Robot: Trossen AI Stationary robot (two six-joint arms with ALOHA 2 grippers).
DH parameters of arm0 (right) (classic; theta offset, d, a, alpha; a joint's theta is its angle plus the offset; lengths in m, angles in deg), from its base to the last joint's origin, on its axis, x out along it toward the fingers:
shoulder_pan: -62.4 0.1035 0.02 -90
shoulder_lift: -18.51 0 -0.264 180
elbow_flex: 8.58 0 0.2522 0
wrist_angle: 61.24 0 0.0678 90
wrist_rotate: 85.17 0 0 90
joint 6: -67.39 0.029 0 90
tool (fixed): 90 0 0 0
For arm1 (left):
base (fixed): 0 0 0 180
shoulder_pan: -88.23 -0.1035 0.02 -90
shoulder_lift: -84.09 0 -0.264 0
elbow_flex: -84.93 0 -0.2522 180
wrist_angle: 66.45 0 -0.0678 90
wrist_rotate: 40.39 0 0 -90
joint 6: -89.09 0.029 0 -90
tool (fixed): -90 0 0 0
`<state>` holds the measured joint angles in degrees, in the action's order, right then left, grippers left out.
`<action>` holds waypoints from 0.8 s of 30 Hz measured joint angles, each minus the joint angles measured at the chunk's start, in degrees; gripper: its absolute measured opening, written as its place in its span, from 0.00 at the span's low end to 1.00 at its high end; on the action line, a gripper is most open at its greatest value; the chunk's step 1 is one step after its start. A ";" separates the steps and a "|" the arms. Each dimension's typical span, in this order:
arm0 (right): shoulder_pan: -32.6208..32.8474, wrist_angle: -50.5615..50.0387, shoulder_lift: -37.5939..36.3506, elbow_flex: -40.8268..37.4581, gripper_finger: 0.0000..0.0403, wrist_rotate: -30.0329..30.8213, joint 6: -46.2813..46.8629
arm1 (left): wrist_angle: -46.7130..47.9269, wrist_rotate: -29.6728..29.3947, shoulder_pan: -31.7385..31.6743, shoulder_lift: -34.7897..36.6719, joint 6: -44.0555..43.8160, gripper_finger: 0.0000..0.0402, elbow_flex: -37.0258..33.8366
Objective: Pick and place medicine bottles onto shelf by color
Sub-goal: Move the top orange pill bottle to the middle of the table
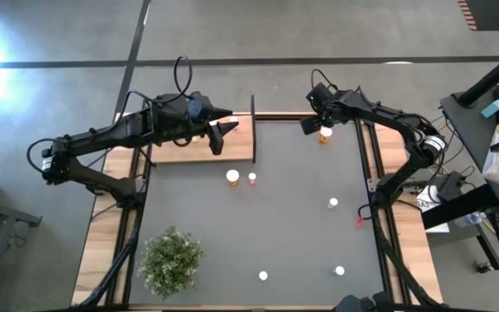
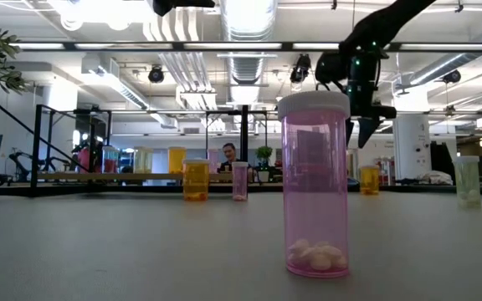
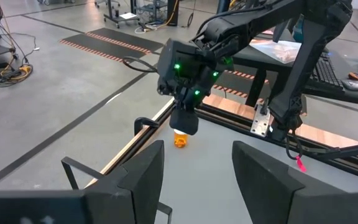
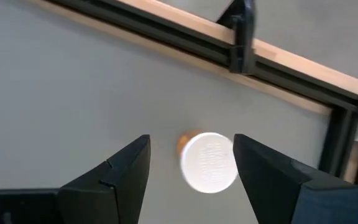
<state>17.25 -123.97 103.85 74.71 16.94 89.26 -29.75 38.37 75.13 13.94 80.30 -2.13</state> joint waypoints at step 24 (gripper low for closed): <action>-0.55 -1.38 -0.02 0.24 0.76 -7.66 -4.86 | 0.11 0.00 0.00 0.00 0.01 0.43 0.00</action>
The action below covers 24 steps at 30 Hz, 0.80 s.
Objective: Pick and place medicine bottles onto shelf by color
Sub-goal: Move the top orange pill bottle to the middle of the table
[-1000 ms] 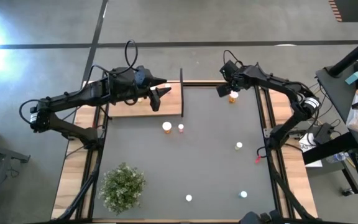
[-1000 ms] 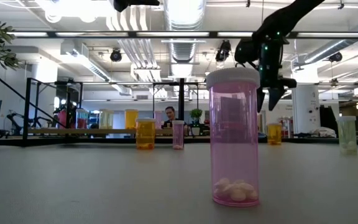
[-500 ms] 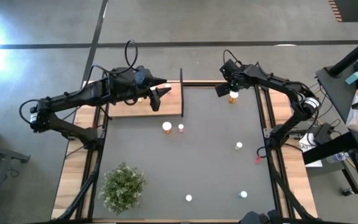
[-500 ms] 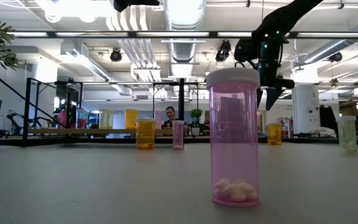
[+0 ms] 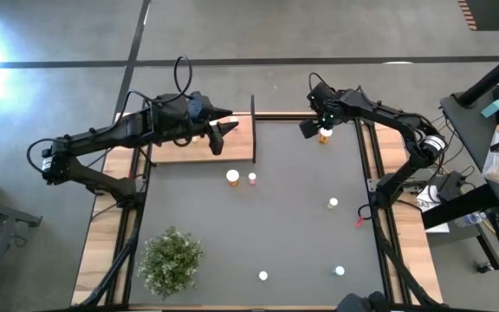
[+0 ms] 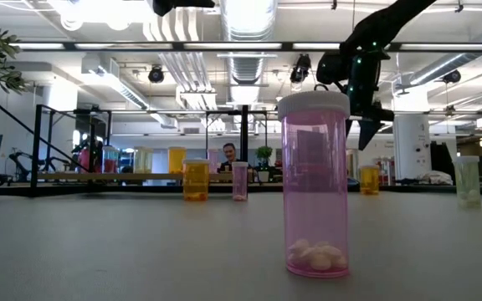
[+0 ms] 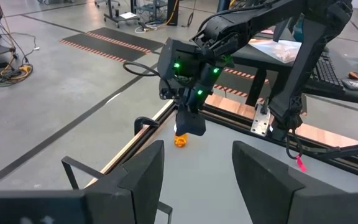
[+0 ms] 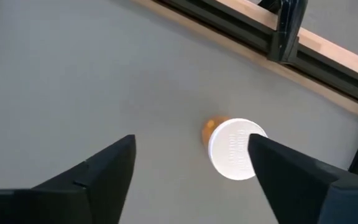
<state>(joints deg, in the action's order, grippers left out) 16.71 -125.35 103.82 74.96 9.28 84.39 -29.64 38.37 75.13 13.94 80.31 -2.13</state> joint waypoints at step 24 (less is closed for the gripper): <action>0.17 -0.53 0.40 -1.64 0.85 7.87 2.63 | 0.31 0.00 0.00 0.01 0.15 0.43 -0.09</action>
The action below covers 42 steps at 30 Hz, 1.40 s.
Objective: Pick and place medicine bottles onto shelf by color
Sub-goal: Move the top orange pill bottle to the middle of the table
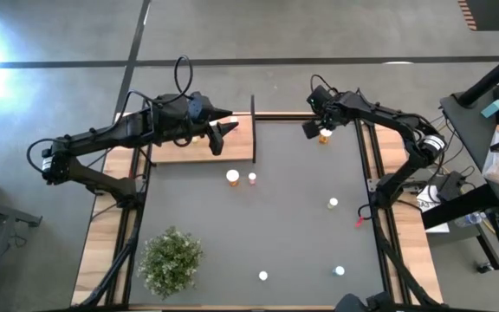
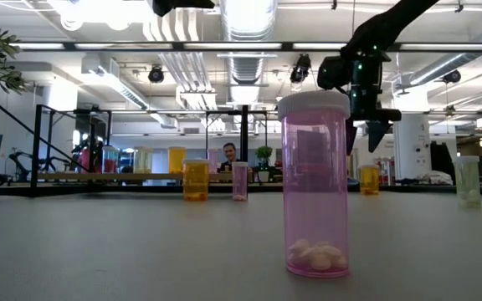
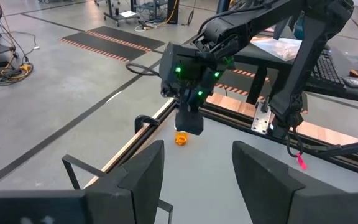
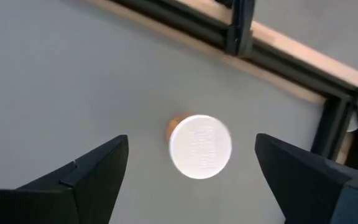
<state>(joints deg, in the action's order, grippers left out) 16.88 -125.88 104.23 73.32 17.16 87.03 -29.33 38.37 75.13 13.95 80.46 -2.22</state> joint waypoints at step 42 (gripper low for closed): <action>-1.10 -0.18 7.12 -1.88 0.48 -9.76 0.82 | -0.07 0.00 -0.02 0.01 0.01 0.43 0.00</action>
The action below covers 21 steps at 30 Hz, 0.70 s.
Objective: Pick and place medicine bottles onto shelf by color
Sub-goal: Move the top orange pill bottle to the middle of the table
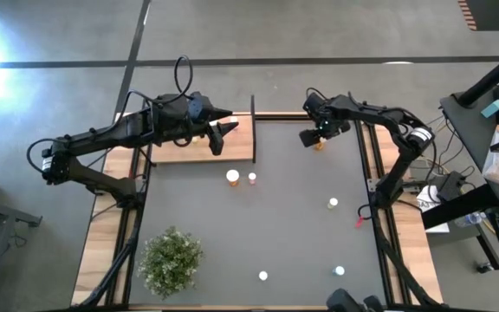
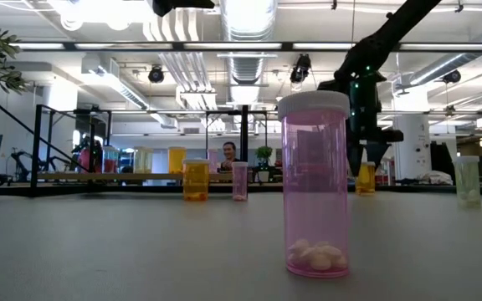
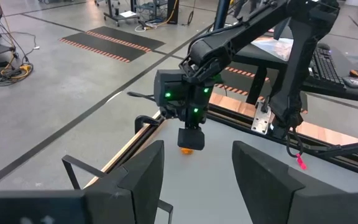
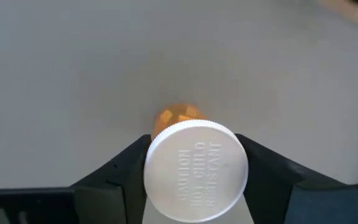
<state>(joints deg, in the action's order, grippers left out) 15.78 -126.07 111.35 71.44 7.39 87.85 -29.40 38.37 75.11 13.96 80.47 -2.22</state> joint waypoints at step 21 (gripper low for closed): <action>36.78 1.07 -7.36 1.38 0.53 0.40 19.78 | 0.01 0.00 0.01 0.00 -0.07 0.43 -0.01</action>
<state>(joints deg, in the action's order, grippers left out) 52.56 -125.00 103.98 72.82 7.79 107.63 -29.38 38.37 75.12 13.96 80.40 -2.23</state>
